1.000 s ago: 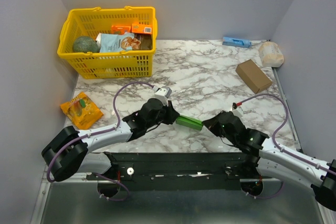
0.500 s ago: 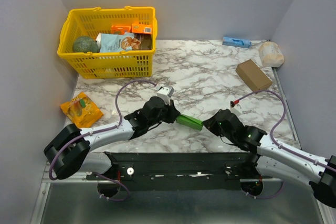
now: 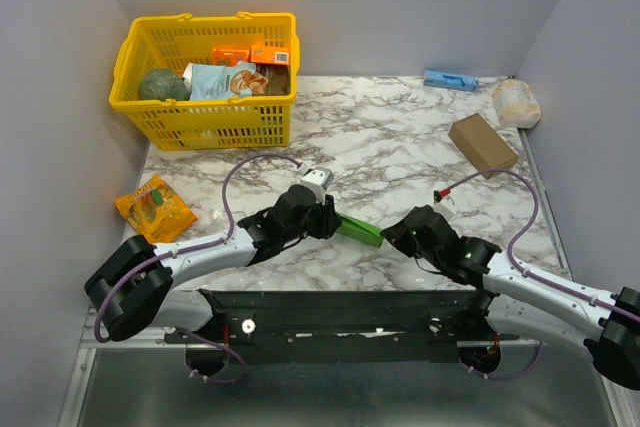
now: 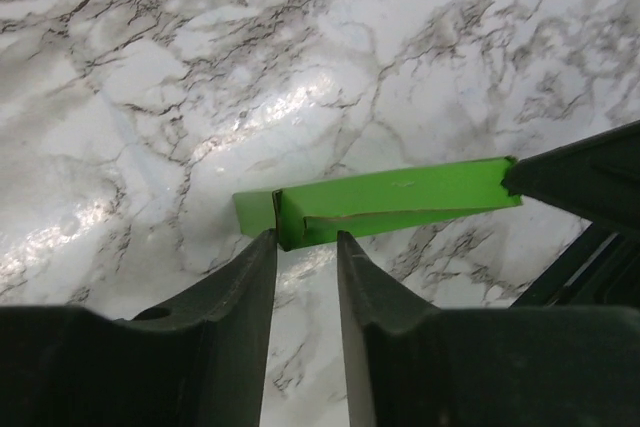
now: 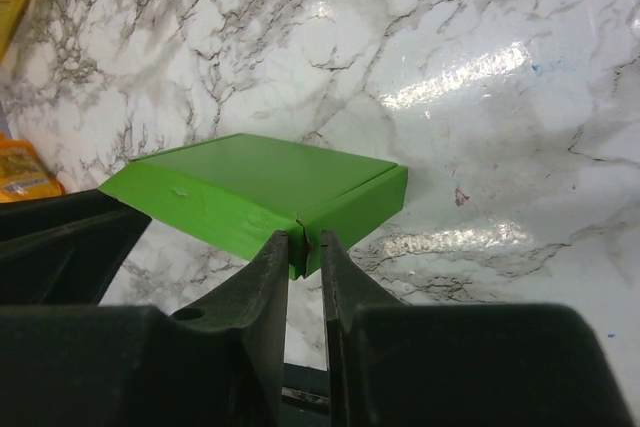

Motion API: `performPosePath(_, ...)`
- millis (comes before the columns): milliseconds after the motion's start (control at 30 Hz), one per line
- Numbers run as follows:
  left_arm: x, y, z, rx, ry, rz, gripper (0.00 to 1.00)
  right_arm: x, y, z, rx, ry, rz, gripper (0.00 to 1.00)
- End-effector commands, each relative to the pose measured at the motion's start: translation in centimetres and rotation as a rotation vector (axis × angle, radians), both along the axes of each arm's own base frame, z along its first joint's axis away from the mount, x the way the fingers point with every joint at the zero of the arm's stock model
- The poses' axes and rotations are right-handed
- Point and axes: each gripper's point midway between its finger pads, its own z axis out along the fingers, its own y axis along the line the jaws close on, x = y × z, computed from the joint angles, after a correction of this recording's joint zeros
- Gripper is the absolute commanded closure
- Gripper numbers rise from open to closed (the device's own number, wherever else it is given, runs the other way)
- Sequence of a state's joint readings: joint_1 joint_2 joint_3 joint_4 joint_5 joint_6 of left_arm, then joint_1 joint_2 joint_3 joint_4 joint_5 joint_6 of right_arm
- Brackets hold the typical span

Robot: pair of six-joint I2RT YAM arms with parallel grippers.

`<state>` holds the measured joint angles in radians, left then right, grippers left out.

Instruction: Fold the paper box

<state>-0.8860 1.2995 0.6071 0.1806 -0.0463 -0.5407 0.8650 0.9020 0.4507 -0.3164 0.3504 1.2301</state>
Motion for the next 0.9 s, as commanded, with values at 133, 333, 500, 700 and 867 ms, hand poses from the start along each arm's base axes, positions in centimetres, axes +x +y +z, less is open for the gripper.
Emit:
performPosePath(133,0.6,0.6,2.7,0.046,-0.069,-0.026,0.40,-6.0,-5.8,-7.9,-0.270,0.261,0.034,0.77)
performPosePath(333,0.5,0.8,4.5,-0.036,-0.124,-0.068,0.31,-5.6,-5.5,-7.6,-0.251,0.252,0.015,0.77)
performPosePath(500,0.5,1.3,4.3,-0.066,-0.135,-0.102,0.38,-5.5,-5.2,-7.4,-0.236,0.246,0.013,0.77)
performPosePath(700,-0.3,0.5,4.1,-0.079,-0.137,-0.191,0.49,-5.5,-5.2,-7.4,-0.229,0.243,0.011,0.77)
performPosePath(867,-0.1,0.2,3.7,-0.061,-0.132,-0.205,0.56,-5.6,-5.3,-7.6,-0.227,0.245,0.006,0.77)
